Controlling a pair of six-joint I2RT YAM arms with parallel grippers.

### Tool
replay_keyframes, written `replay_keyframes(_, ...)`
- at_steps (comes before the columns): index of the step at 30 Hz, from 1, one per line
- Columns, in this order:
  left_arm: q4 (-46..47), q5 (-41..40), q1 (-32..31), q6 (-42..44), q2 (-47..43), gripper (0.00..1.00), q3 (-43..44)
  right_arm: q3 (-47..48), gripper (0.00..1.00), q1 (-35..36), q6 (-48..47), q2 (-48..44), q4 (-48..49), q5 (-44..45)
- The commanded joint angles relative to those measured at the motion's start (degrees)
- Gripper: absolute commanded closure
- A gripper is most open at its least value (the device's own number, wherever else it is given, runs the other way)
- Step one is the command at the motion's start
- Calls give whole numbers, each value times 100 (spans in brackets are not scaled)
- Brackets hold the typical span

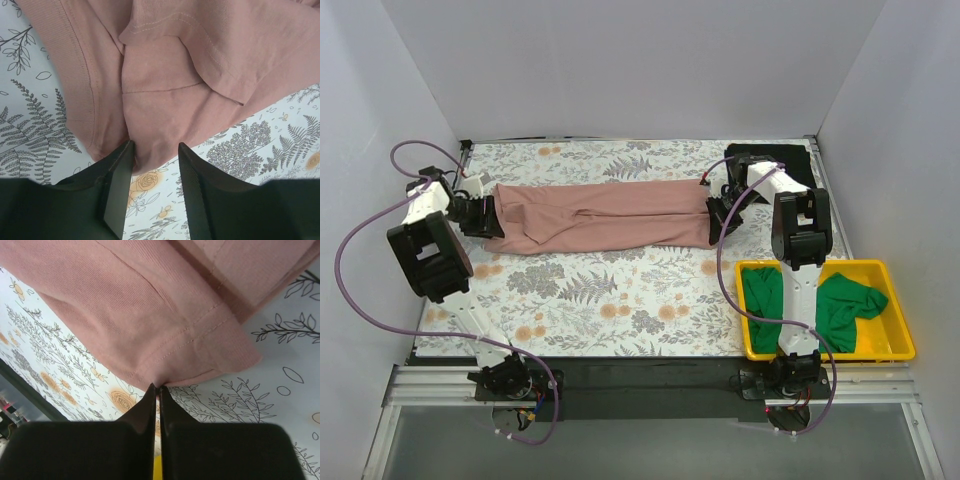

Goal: Fold and stack the t-shirts
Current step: Fold the tshirt

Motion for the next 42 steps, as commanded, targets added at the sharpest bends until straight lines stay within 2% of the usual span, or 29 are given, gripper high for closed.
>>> replay_keyframes(1,33,92,-29,-16,7,57,-52,49,99,28,-33,-99,-13,38)
replay_keyframes(8,182,22,-21,-157,95,48,-17,40,99,63,-121,-116,-22,73)
replay_keyframes(10,165,39,-38,-174,174,48,35,40,99,63,-138,-99,-22,91)
replay_keyframes(12,103,101,-38,-174,209,58,141,40,99,90,-156,-99,-22,126)
replay_keyframes(13,77,118,-38,-174,227,68,176,40,99,90,-164,-107,-22,179)
replay_keyframes(15,-2,145,-38,-166,201,81,229,49,99,90,-199,-125,-13,249)
replay_keyframes(16,-29,128,-30,-140,175,94,229,57,99,81,-226,-143,-22,371)
replay_keyframes(17,-46,110,-12,-122,79,99,238,49,99,90,-261,-169,-13,451)
replay_keyframes(28,-363,-268,585,212,-432,100,335,-153,99,81,-1148,-740,-197,1523)
replay_keyframes(35,-249,-365,665,397,-581,100,-350,-705,99,344,-1474,-793,-364,1647)
replay_keyframes(42,269,-865,674,616,-872,100,-1369,-1243,99,573,-1562,-951,-268,1708)
